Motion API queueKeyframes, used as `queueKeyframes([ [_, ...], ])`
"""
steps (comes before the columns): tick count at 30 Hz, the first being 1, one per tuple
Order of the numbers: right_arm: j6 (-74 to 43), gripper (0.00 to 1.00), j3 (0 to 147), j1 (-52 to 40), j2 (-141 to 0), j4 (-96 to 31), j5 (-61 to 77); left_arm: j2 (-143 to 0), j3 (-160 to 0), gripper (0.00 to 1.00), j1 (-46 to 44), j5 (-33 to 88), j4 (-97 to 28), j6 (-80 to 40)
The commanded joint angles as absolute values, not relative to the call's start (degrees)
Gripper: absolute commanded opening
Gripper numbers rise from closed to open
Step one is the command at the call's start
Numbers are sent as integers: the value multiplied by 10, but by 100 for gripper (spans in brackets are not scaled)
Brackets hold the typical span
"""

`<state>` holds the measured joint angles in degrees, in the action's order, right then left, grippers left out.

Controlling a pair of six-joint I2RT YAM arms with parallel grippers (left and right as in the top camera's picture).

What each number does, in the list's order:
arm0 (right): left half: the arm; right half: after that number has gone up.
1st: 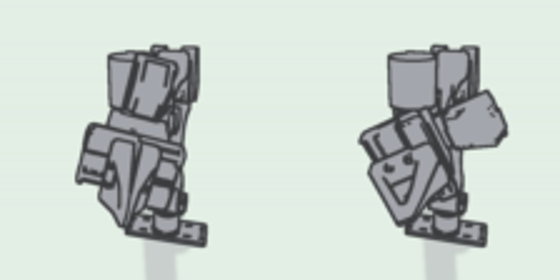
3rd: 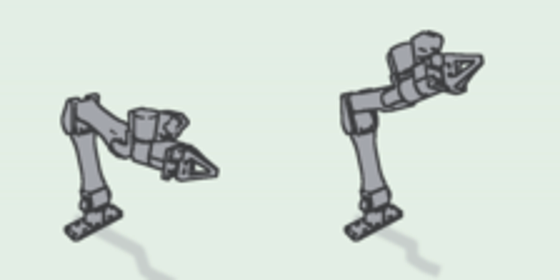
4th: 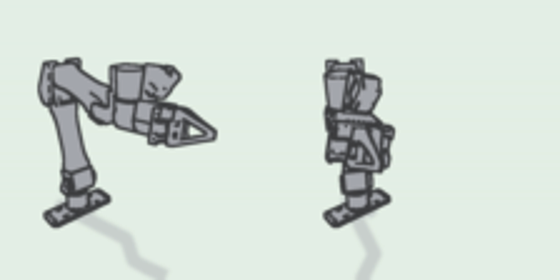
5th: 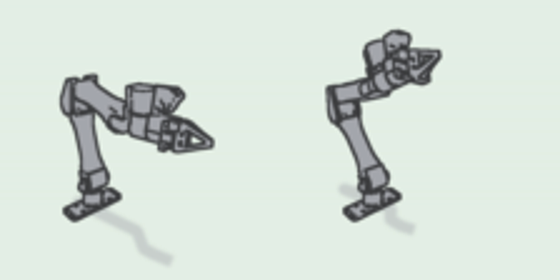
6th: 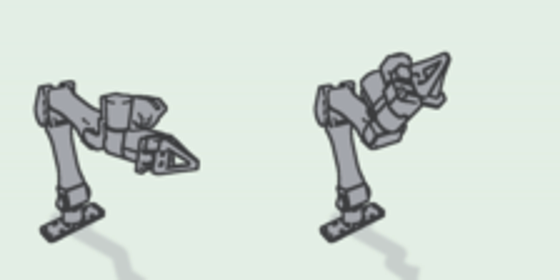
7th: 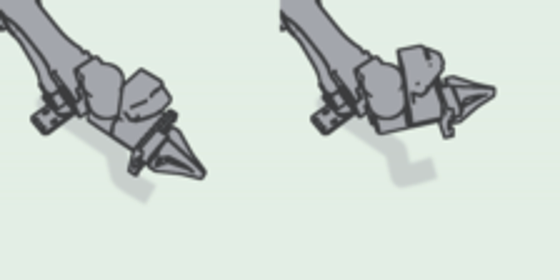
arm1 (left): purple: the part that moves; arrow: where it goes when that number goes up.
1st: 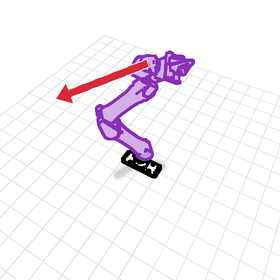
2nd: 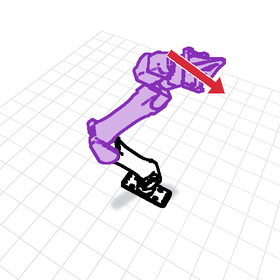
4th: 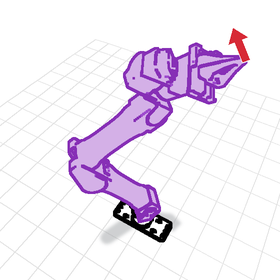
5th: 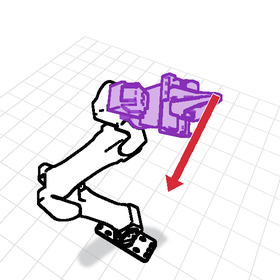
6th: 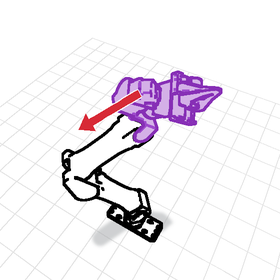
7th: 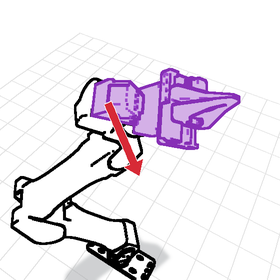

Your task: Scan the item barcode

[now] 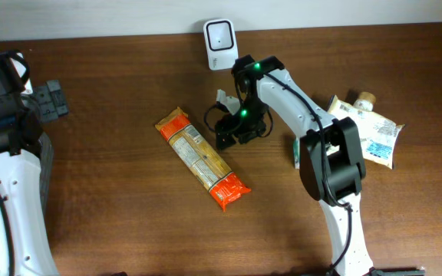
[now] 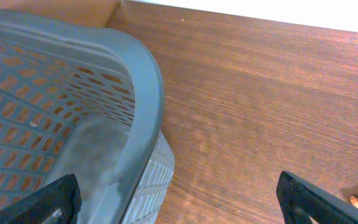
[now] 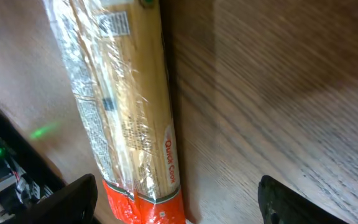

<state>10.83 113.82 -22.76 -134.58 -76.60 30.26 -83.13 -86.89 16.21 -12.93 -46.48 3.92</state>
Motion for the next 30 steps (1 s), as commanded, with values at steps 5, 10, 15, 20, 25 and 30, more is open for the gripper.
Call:
queueKeyframes([
  [5,59,79,1050,-278,-1354,-669,369,-827,-871,99,165,-131,-464,48],
  [10,-81,69,1011,-293,-1355,-595,360,-827,-871,99,165,-131,-464,48],
  [15,-81,4,1011,-292,-1355,-591,361,-827,-871,99,165,-131,-464,48],
  [20,-76,4,1060,-290,-1284,-602,269,-827,-871,99,165,-131,-464,48],
  [25,-148,4,1080,-388,-1244,-669,-146,-827,-871,99,165,-131,-464,48],
  [30,-126,4,1080,-503,-1308,-647,-208,-827,-871,99,165,-131,-464,48],
])
